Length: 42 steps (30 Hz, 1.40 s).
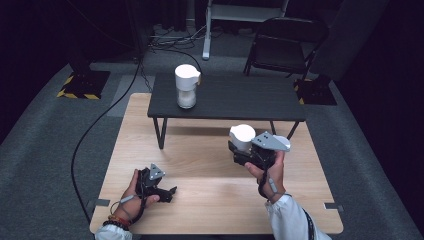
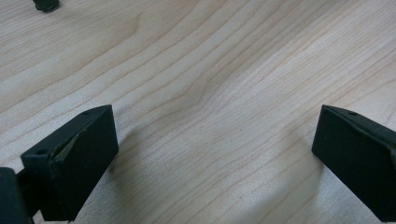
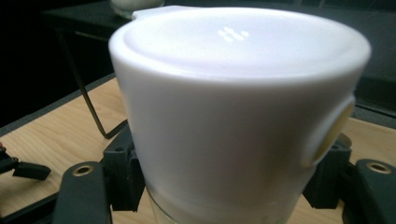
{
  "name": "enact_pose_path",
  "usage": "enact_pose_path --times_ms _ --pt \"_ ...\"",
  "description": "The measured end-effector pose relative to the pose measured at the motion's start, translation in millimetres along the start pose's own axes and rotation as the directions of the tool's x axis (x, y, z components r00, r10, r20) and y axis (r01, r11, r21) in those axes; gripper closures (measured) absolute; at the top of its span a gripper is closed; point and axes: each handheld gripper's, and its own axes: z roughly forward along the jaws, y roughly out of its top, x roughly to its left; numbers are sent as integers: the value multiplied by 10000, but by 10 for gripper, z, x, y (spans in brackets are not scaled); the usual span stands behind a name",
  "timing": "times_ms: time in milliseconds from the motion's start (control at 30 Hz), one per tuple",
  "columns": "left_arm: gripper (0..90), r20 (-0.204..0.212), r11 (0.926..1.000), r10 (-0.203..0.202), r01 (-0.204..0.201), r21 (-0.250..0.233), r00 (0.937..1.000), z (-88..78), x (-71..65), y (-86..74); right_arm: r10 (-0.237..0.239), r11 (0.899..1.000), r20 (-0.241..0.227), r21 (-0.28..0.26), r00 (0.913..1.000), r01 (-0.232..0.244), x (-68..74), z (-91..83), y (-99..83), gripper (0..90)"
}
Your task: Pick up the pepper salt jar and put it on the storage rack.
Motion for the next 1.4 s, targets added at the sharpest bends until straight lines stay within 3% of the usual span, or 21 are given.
enact_pose_path --times_ms 767,1400 --pt "1 5 10000 2 -2 -1 10000 0 1 0 -151 9989 408 -439 9991 169 -47 -82 463 297" --pt "1 3 10000 0 0 0 10000 0 1 0 -279 9959 798 -837 9964 346 -45 -60 698 297"
